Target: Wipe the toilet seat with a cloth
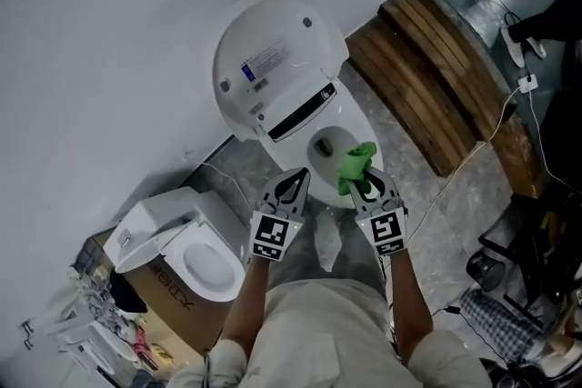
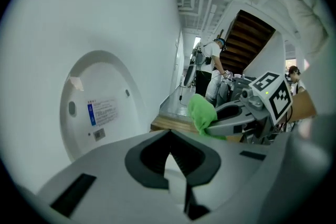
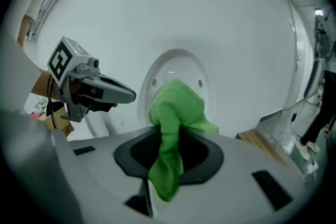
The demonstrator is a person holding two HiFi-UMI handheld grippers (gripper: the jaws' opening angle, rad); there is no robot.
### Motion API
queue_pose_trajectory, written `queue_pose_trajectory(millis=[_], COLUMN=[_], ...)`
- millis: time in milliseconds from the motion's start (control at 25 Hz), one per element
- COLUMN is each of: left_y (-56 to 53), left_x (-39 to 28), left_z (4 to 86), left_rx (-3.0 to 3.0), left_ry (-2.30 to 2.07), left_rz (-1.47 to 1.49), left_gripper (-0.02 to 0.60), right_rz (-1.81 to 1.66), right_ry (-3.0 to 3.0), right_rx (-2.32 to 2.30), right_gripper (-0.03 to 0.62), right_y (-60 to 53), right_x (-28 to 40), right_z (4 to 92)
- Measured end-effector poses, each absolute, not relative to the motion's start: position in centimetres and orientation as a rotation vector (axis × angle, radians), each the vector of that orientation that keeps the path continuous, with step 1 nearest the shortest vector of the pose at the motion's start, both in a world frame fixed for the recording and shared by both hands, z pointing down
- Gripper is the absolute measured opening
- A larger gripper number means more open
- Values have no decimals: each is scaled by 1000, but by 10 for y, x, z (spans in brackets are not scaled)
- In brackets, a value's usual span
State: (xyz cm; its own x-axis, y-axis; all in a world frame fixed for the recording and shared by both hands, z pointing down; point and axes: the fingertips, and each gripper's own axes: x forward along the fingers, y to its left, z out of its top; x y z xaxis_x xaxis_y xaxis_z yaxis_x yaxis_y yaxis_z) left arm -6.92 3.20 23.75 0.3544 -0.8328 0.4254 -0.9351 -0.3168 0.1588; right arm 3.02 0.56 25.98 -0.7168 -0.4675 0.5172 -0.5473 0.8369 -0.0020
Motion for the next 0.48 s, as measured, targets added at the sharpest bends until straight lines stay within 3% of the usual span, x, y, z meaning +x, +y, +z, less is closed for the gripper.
queue_pose_trajectory(millis=[480], left_y=[18], left_x=[-28], left_z=[122], left_rx=[2349], left_ry=[-1674], left_rz=[332], left_gripper=[12], right_rz=[47], right_ry=[-2685], right_rx=[816], right_gripper=[92], right_y=[-8], right_x=[66], right_z=[112])
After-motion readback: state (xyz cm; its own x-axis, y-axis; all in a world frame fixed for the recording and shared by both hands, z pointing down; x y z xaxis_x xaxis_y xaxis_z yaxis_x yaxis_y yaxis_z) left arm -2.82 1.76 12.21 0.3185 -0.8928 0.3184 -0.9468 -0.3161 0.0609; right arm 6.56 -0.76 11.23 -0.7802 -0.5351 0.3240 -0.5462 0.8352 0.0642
